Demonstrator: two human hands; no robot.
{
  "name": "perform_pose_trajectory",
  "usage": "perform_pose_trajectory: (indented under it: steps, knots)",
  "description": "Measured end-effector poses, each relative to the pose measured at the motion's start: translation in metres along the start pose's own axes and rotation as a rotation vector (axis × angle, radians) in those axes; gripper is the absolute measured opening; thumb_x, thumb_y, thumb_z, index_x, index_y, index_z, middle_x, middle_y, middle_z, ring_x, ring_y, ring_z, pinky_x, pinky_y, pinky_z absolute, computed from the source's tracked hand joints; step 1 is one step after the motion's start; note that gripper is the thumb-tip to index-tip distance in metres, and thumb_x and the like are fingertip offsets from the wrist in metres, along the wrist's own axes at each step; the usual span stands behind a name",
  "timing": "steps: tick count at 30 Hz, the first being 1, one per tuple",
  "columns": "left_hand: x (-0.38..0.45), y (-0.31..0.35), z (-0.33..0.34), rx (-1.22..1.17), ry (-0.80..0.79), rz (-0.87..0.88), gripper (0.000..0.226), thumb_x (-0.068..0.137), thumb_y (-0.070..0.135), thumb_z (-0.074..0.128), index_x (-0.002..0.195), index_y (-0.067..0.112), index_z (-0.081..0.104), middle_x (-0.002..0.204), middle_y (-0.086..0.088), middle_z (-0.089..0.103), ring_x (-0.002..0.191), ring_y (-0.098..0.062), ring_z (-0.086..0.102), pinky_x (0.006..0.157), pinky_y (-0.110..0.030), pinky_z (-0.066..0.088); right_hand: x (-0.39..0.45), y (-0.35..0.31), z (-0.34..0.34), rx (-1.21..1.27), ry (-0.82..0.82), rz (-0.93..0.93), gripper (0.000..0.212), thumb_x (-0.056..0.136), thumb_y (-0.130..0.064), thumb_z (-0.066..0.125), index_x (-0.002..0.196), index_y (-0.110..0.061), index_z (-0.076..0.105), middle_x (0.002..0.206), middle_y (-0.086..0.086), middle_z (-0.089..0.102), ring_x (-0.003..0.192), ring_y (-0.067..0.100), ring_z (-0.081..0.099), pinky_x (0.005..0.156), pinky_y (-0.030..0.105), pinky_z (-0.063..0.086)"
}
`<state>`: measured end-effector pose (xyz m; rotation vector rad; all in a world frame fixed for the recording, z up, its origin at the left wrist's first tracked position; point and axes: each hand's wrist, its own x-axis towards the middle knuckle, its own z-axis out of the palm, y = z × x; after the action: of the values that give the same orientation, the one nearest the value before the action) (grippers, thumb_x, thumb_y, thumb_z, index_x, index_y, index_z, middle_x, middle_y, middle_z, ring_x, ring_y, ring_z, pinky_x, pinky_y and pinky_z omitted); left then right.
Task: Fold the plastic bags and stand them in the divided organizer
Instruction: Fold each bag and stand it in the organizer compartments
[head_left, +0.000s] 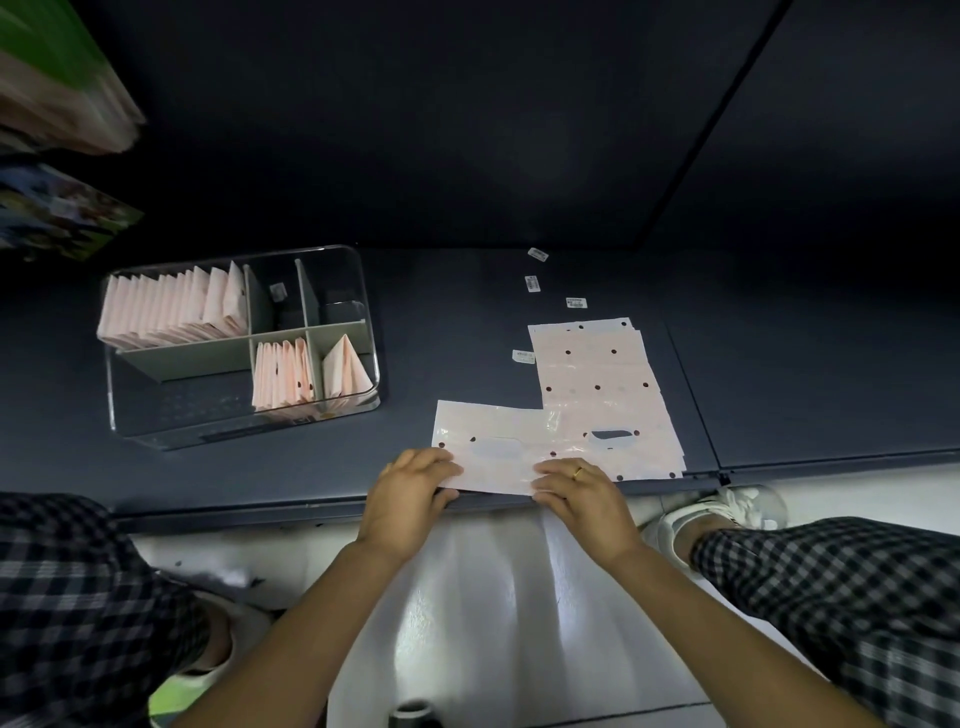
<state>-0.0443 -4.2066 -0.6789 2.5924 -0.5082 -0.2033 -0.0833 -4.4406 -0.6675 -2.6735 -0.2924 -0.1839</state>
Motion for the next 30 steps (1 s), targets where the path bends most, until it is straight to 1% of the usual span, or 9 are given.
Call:
perform_pose_trajectory:
  steps: [4, 7, 10, 13, 15, 18, 22, 27, 30]
  knots:
    - [-0.001, -0.002, -0.001, -0.053, 0.088, 0.018, 0.017, 0.075, 0.012, 0.076, 0.090, 0.016, 0.073, 0.107, 0.005, 0.069, 0.099, -0.020, 0.061, 0.075, -0.018, 0.040, 0.005, -0.002, 0.000, -0.065, -0.040, -0.032, 0.018, 0.062, -0.001, 0.085, 0.065, -0.014, 0.072, 0.086, -0.001, 0.072, 0.080, 0.017, 0.069, 0.070, 0.025, 0.056]
    - [-0.001, 0.001, -0.002, -0.049, 0.142, 0.043, 0.006, 0.077, 0.015, 0.076, 0.080, 0.018, 0.071, 0.099, 0.008, 0.070, 0.092, -0.019, 0.063, 0.070, -0.016, 0.038, 0.009, -0.002, 0.003, -0.083, -0.112, -0.018, 0.014, 0.073, 0.004, 0.074, 0.069, -0.008, 0.067, 0.086, 0.003, 0.067, 0.075, 0.022, 0.063, 0.066, 0.024, 0.051]
    - [0.001, -0.002, -0.002, -0.087, 0.129, 0.041, 0.005, 0.083, 0.022, 0.070, 0.086, 0.019, 0.070, 0.105, 0.009, 0.068, 0.101, -0.017, 0.058, 0.078, -0.021, 0.043, 0.015, 0.004, -0.001, 0.038, -0.248, 0.052, 0.013, 0.087, 0.003, 0.053, 0.079, -0.004, 0.060, 0.097, 0.006, 0.061, 0.088, 0.026, 0.054, 0.077, 0.029, 0.042]
    - [0.004, -0.007, -0.004, -0.182, 0.058, -0.039, 0.034, 0.076, 0.031, 0.076, 0.108, 0.021, 0.065, 0.122, 0.012, 0.059, 0.115, -0.011, 0.045, 0.095, -0.030, 0.039, 0.027, 0.007, -0.015, 0.247, -0.419, 0.155, 0.014, 0.094, -0.003, 0.044, 0.087, -0.009, 0.054, 0.103, 0.004, 0.061, 0.099, 0.026, 0.050, 0.085, 0.033, 0.042]
    - [0.007, -0.009, -0.008, -0.255, 0.073, -0.120, 0.038, 0.075, 0.028, 0.077, 0.111, 0.024, 0.066, 0.114, 0.010, 0.061, 0.113, -0.011, 0.045, 0.092, -0.026, 0.038, 0.036, 0.006, -0.024, 0.348, -0.514, 0.211, 0.014, 0.098, -0.009, 0.041, 0.086, -0.012, 0.047, 0.109, 0.000, 0.062, 0.103, 0.023, 0.051, 0.090, 0.037, 0.044]
    - [0.011, -0.009, -0.011, -0.324, 0.098, -0.183, 0.014, 0.080, 0.022, 0.073, 0.094, 0.024, 0.073, 0.090, 0.009, 0.065, 0.099, -0.014, 0.052, 0.075, -0.021, 0.038, 0.045, 0.007, -0.029, 0.433, -0.606, 0.282, 0.014, 0.099, -0.021, 0.042, 0.086, -0.017, 0.045, 0.114, -0.005, 0.063, 0.106, 0.017, 0.055, 0.093, 0.034, 0.042]
    - [0.015, -0.009, -0.012, -0.410, 0.092, -0.327, 0.010, 0.084, 0.023, 0.069, 0.093, 0.020, 0.074, 0.083, -0.005, 0.066, 0.084, -0.021, 0.058, 0.069, -0.029, 0.042, 0.047, 0.008, -0.029, 0.610, -0.547, 0.438, 0.016, 0.087, -0.044, 0.061, 0.091, -0.030, 0.053, 0.097, -0.014, 0.064, 0.089, 0.008, 0.057, 0.083, 0.026, 0.044]
    - [0.020, -0.008, -0.010, -0.448, 0.110, -0.435, 0.014, 0.086, 0.021, 0.066, 0.089, 0.008, 0.066, 0.075, -0.005, 0.068, 0.078, -0.028, 0.062, 0.067, -0.032, 0.045, 0.050, 0.010, -0.013, 0.586, -0.279, 0.581, 0.023, 0.083, -0.015, 0.070, 0.099, -0.021, 0.055, 0.084, 0.001, 0.061, 0.076, 0.017, 0.054, 0.063, 0.015, 0.041]
    - [0.023, -0.004, -0.011, -0.484, 0.135, -0.489, 0.024, 0.086, 0.019, 0.066, 0.108, 0.012, 0.060, 0.081, -0.002, 0.067, 0.085, -0.025, 0.062, 0.075, -0.034, 0.047, 0.057, 0.008, -0.003, 0.484, -0.179, 0.650, 0.023, 0.086, -0.017, 0.066, 0.106, -0.015, 0.054, 0.067, -0.003, 0.056, 0.070, 0.011, 0.052, 0.060, 0.013, 0.038]
